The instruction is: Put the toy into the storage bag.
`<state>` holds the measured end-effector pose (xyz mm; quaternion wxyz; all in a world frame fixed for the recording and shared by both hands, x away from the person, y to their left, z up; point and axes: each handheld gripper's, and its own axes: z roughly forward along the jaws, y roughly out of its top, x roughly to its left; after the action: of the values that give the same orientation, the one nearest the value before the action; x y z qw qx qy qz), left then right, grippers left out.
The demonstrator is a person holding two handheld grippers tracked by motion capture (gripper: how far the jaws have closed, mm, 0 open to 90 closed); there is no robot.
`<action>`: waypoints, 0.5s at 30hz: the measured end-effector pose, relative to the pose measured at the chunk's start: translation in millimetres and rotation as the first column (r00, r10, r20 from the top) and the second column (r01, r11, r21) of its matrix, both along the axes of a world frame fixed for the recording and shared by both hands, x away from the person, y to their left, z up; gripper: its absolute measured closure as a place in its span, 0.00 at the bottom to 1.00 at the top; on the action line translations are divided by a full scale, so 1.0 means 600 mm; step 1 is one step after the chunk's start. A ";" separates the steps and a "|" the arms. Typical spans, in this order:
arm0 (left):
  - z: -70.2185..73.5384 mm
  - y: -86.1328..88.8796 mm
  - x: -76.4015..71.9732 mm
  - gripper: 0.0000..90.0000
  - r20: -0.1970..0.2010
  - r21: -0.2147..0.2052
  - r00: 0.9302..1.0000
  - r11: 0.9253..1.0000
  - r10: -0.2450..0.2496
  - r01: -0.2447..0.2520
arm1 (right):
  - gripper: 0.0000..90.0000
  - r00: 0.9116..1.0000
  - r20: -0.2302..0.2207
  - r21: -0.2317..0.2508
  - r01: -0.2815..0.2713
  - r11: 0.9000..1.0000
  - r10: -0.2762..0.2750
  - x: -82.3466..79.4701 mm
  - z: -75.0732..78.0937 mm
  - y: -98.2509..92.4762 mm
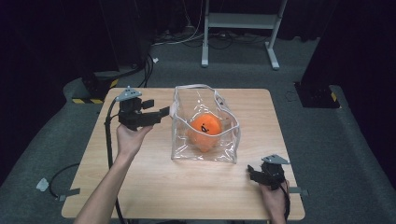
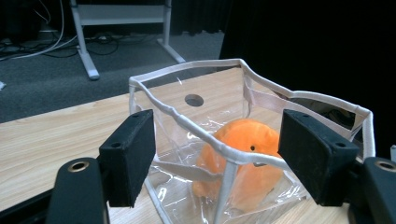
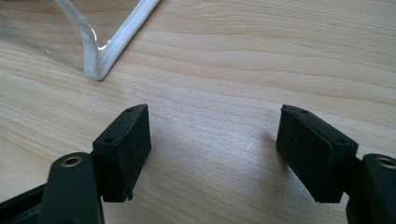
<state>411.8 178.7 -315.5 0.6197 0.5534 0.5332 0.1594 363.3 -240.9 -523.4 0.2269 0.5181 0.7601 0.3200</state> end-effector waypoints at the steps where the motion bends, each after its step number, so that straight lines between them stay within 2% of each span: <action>1: -0.001 0.001 0.000 0.30 0.001 0.001 1.000 1.000 0.003 -0.003 | 0.29 1.000 0.000 0.000 0.000 1.000 0.000 0.000 0.000 0.000; 15: 0.001 0.017 -0.011 0.27 0.018 0.004 1.000 1.000 0.000 -0.001 | 0.29 1.000 0.001 -0.001 -0.001 1.000 0.001 0.000 0.000 0.000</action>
<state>405.0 188.8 -315.1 0.6235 0.5530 0.5273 0.1656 363.4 -241.0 -523.4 0.2274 0.5177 0.7602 0.3200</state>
